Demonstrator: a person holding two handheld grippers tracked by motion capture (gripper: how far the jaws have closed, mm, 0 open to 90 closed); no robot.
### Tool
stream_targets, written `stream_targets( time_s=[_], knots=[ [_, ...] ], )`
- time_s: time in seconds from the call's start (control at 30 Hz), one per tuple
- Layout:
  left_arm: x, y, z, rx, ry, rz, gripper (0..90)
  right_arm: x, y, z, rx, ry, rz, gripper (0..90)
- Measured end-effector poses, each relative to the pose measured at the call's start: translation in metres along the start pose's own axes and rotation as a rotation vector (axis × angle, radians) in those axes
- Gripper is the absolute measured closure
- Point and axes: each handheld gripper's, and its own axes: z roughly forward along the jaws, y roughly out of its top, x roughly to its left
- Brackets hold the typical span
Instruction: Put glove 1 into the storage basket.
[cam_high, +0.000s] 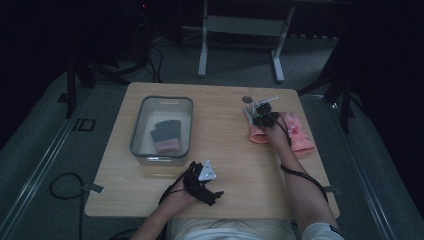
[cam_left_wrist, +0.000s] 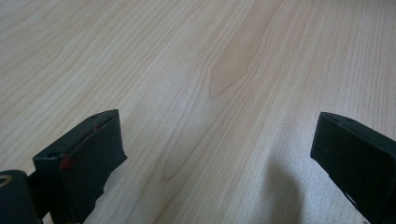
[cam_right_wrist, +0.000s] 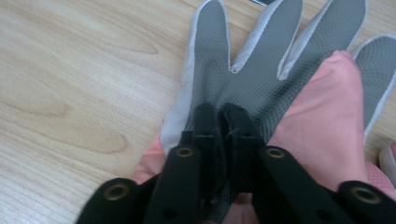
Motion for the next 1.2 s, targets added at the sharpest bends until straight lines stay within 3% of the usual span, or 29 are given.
stream_targets(
  time_s=[0.1, 0.2, 0.33, 0.57, 0.77, 0.97, 1.2],
  knots=[
    [0.002, -0.001, 0.0, -0.01, -0.019, 0.001, 2.0, -0.005, 0.001, -0.01, -0.033, 0.019, 0.085, 87.8],
    [0.004, -0.001, 0.0, -0.012, -0.02, -0.001, 2.0, -0.004, 0.0, -0.021, -0.047, 0.019, 0.093, 87.9],
    [0.004, -0.001, 0.0, -0.012, -0.017, 0.001, 2.0, 0.003, 0.001, -0.05, -0.111, 0.043, 0.107, 88.1],
    [0.003, -0.001, 0.0, -0.01, -0.016, 0.011, 2.0, 0.037, -0.002, -0.112, -0.2, 0.047, 0.086, 88.1],
    [0.002, -0.001, 0.0, -0.013, -0.01, 0.017, 2.0, 0.066, -0.015, -0.149, -0.254, 0.048, 0.113, 88.2],
    [0.002, -0.001, -0.001, -0.014, -0.005, 0.02, 2.0, 0.094, -0.036, -0.157, -0.255, 0.072, 0.141, 88.2],
    [0.0, -0.002, 0.0, -0.013, -0.005, 0.03, 2.0, 0.113, -0.055, -0.135, -0.185, 0.066, 0.156, 88.2]
  ],
)
